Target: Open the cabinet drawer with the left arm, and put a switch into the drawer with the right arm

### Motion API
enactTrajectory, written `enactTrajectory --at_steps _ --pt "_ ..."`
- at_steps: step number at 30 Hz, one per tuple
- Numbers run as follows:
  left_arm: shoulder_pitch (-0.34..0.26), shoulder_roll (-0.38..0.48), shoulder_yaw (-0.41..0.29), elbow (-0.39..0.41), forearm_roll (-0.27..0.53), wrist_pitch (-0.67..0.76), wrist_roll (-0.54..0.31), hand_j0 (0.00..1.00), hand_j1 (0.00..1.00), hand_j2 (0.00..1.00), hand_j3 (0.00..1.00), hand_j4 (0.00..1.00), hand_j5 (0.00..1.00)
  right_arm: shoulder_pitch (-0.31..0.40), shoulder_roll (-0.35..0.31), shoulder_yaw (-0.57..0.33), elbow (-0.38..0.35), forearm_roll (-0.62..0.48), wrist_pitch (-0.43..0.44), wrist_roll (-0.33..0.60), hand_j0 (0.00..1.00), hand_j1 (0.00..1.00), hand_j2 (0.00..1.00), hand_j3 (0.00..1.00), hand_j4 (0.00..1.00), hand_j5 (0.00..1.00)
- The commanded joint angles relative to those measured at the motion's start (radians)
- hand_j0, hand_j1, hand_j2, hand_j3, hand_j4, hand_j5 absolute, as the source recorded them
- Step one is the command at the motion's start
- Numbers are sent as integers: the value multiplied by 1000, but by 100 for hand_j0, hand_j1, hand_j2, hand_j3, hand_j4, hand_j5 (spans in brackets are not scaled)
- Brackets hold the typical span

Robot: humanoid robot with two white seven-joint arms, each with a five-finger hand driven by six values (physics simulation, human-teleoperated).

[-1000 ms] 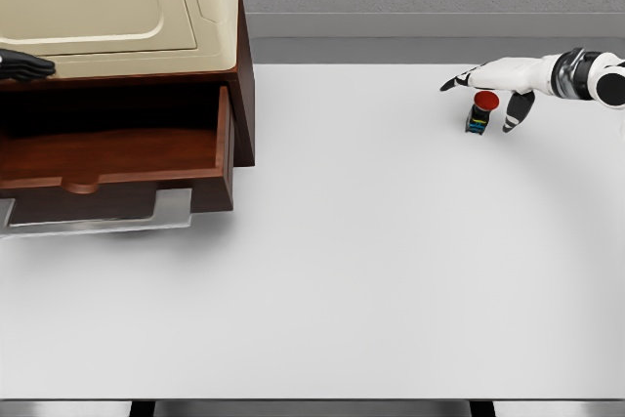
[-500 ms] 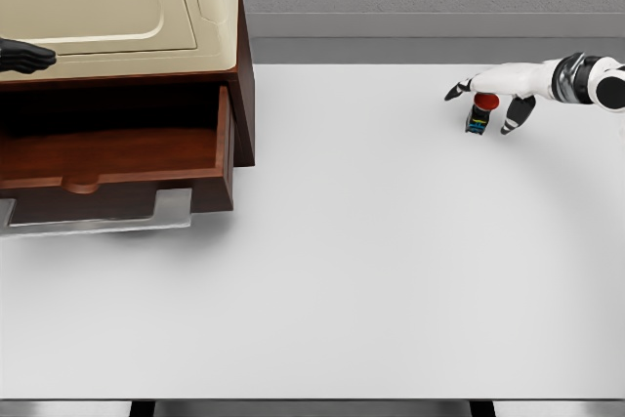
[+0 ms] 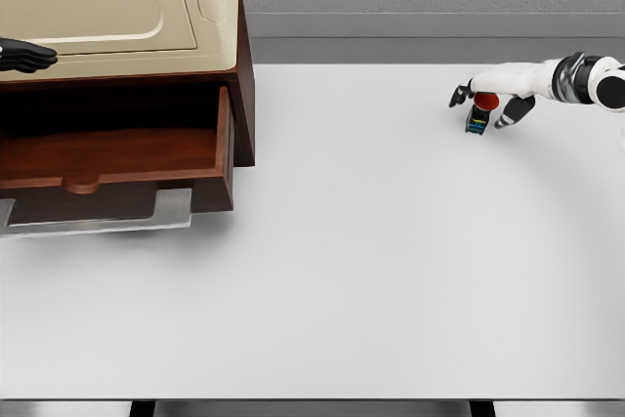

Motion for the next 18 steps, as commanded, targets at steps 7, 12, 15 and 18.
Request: enactTrajectory --at_steps 7,12,15,18 --pt "0 0 1 0 7 3 0 100 100 100 100 100 100 0 1 -3 -1 -4 3 0 66 66 66 66 66 66" --pt "0 0 1 0 7 5 0 100 100 100 100 100 100 0 0 -3 -1 -4 3 0 62 62 62 62 62 62" --pt "2 -2 1 0 7 5 0 100 100 100 100 100 100 0 0 -3 -1 -4 3 0 61 61 61 61 61 61" --pt "2 -2 1 0 7 5 0 100 100 100 100 100 100 0 0 -3 -1 -4 3 0 59 59 59 59 59 59"
